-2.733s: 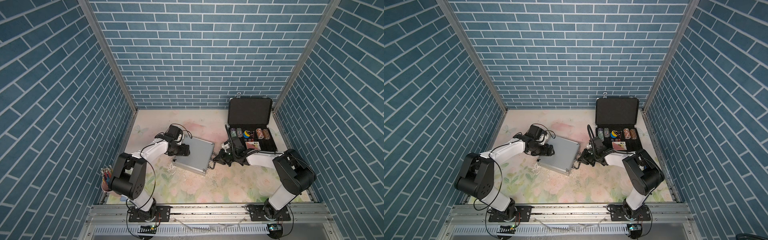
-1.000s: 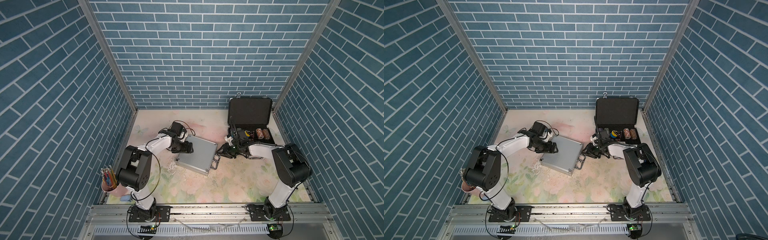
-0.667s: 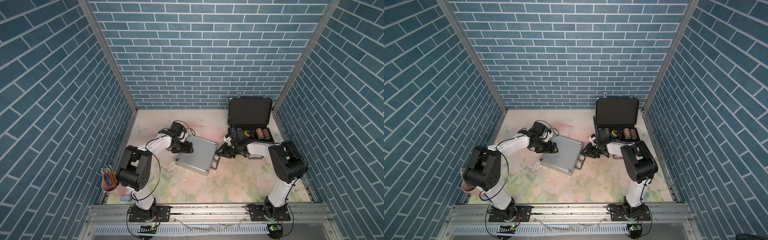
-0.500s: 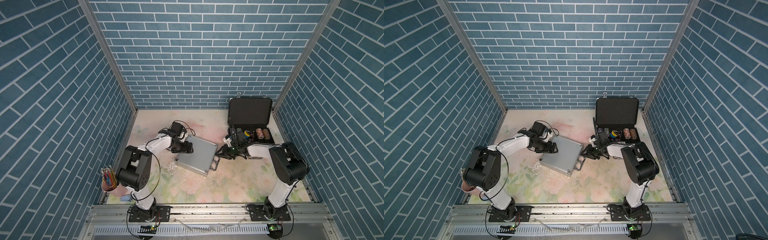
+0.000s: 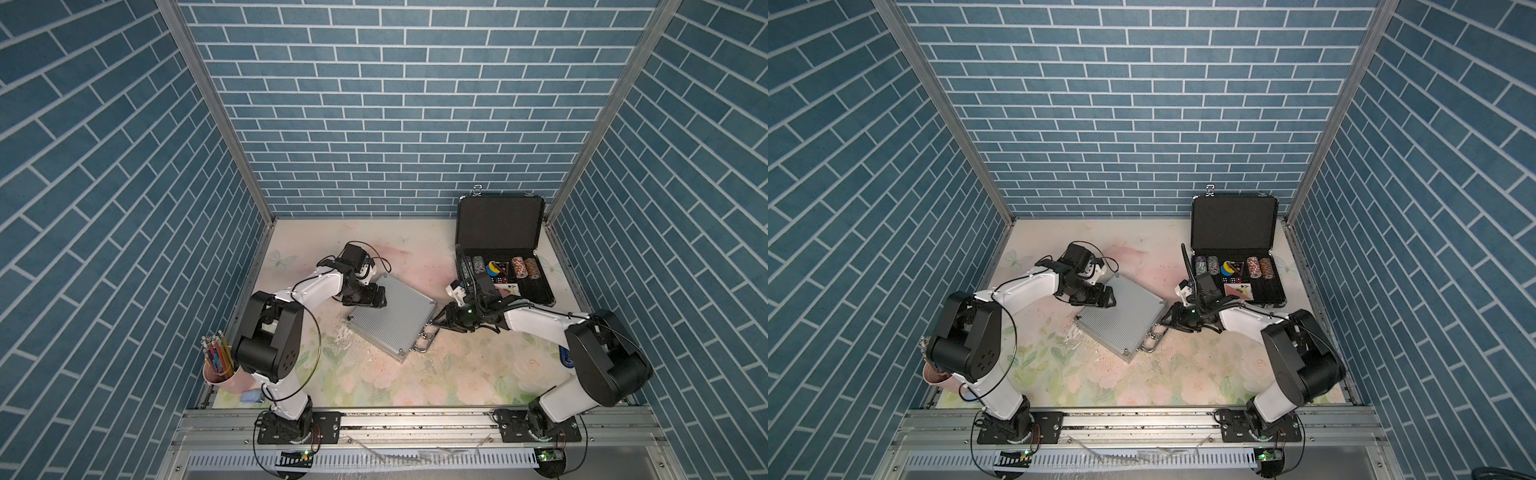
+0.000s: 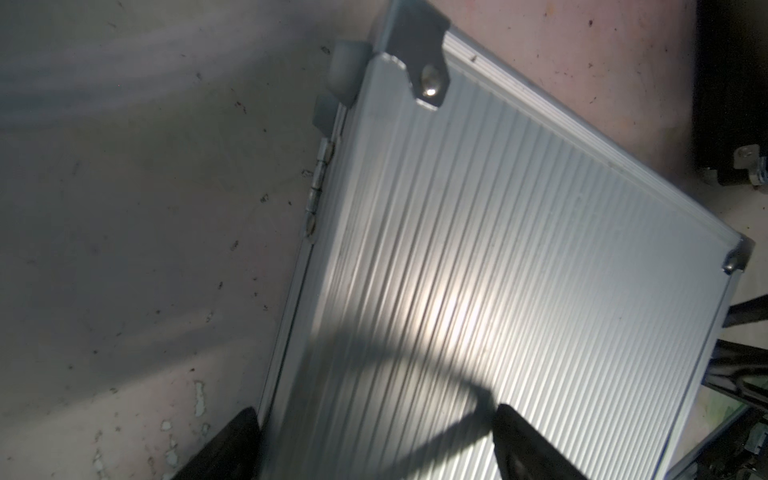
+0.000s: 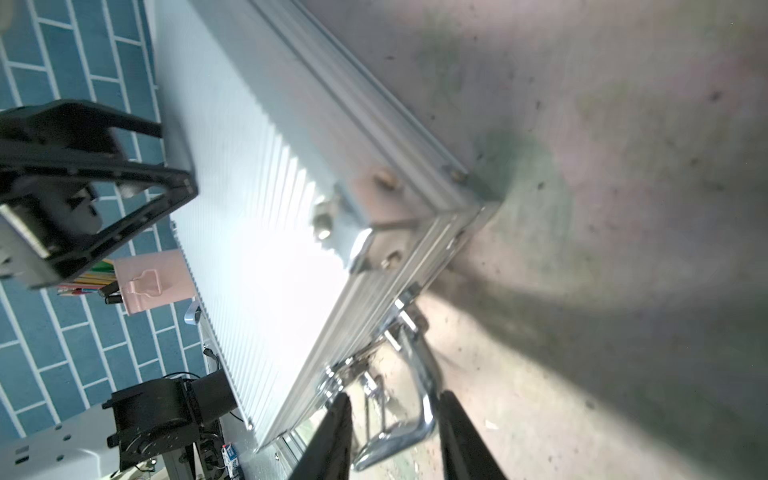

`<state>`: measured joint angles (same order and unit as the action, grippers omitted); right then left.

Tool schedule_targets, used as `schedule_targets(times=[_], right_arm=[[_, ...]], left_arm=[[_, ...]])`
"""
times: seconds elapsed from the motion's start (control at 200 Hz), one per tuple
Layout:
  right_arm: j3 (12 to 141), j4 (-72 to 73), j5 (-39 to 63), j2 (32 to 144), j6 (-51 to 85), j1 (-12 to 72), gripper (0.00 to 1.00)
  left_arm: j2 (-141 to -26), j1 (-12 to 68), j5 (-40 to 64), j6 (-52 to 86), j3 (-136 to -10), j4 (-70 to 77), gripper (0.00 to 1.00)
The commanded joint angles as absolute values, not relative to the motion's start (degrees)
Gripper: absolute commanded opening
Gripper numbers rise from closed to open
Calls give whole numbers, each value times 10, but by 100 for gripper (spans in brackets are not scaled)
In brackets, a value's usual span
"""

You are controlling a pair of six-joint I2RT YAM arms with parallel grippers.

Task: Close the poker set cases
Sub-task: Adjust the poker set case at the center of the board, then fasten the fastener on the poker set case.

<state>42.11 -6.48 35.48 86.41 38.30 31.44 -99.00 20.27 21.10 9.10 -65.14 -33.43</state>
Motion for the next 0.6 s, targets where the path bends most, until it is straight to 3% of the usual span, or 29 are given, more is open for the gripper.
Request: schedule_targets(times=[0.0,0.595], right_arm=[[416,-111,345,841,329,321,41],[414,-10,406,925,280,356,37]], left_arm=[[-1020,210,185,83,-620,-371,87],[-1014,210,188,88,-609,-366,87]])
